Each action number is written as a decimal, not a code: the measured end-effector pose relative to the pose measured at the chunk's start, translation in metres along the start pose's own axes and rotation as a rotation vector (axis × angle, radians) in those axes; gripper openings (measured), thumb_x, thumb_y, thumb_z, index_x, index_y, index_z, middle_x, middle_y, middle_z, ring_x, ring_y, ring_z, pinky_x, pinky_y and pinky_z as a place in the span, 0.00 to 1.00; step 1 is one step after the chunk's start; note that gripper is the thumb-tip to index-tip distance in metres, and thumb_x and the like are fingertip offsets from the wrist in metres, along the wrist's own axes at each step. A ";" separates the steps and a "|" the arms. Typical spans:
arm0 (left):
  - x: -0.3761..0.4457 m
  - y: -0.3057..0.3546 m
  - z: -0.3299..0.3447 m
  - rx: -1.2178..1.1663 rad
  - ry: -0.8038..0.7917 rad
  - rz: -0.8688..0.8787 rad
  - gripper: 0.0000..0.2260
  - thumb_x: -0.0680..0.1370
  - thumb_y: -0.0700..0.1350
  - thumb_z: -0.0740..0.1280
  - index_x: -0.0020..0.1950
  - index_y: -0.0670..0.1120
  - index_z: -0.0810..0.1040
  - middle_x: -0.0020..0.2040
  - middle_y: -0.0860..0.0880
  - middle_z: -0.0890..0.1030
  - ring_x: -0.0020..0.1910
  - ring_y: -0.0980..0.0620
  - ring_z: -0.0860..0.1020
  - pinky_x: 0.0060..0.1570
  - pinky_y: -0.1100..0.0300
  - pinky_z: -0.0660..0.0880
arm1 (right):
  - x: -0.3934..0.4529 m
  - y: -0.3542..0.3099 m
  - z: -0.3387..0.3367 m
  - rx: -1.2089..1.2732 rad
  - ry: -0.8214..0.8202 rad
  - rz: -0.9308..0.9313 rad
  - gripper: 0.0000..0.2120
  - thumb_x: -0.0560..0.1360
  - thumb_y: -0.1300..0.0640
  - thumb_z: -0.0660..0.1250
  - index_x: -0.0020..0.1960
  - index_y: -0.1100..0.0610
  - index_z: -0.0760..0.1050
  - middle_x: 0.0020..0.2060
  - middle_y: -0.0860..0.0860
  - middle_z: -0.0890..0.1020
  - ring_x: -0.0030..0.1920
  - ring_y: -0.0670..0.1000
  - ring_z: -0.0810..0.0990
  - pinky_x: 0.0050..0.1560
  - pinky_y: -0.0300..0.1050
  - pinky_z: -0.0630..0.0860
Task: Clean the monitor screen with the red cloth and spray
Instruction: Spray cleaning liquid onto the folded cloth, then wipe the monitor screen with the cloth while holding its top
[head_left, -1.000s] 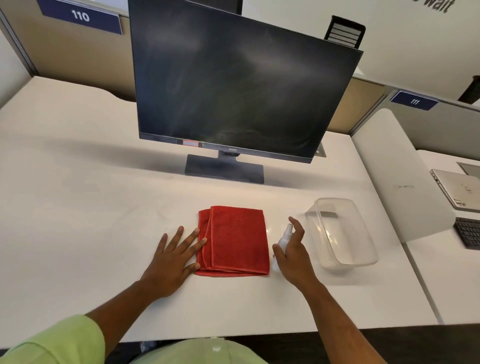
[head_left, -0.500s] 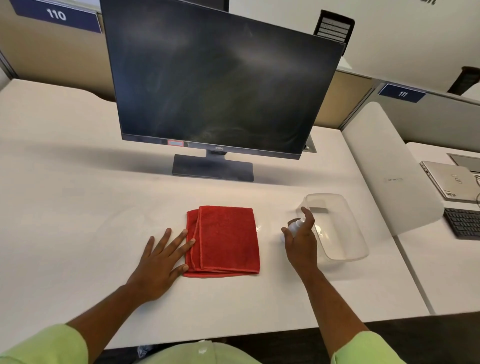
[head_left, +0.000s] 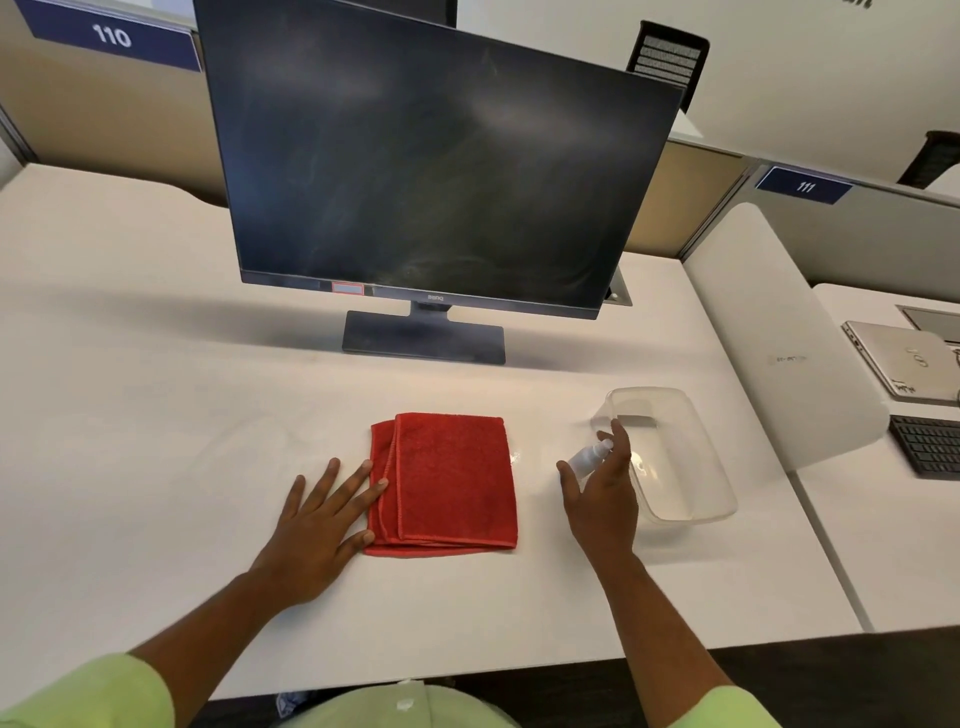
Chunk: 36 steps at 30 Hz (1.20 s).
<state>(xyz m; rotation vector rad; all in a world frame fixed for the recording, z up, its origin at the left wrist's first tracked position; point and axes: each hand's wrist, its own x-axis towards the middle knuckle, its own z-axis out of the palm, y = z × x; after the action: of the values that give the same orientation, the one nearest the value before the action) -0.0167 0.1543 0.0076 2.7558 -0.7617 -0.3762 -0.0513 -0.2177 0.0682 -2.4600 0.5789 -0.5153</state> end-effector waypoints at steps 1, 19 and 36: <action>0.000 0.000 0.001 -0.010 -0.001 -0.002 0.28 0.81 0.65 0.44 0.79 0.65 0.39 0.81 0.61 0.38 0.79 0.50 0.33 0.77 0.43 0.38 | -0.003 -0.004 -0.002 -0.011 0.036 -0.002 0.42 0.75 0.54 0.77 0.80 0.51 0.55 0.72 0.54 0.74 0.69 0.59 0.78 0.58 0.53 0.80; 0.060 0.030 -0.017 -0.217 0.142 -0.225 0.36 0.78 0.62 0.64 0.81 0.51 0.55 0.80 0.50 0.59 0.77 0.43 0.57 0.75 0.44 0.54 | -0.080 -0.037 0.045 -0.159 -0.303 0.216 0.29 0.77 0.33 0.67 0.69 0.52 0.74 0.61 0.50 0.79 0.60 0.52 0.80 0.56 0.48 0.81; 0.152 0.043 -0.067 -0.301 -0.196 -0.048 0.38 0.76 0.57 0.71 0.81 0.53 0.56 0.80 0.49 0.62 0.81 0.43 0.49 0.76 0.41 0.55 | -0.044 -0.066 0.035 0.387 -0.460 0.212 0.05 0.81 0.55 0.70 0.51 0.50 0.73 0.42 0.47 0.81 0.42 0.50 0.81 0.44 0.49 0.80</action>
<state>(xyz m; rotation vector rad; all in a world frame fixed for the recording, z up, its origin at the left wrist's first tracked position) 0.1106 0.0496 0.0562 2.4814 -0.6248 -0.7166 -0.0522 -0.1312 0.0698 -2.0214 0.4848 0.0307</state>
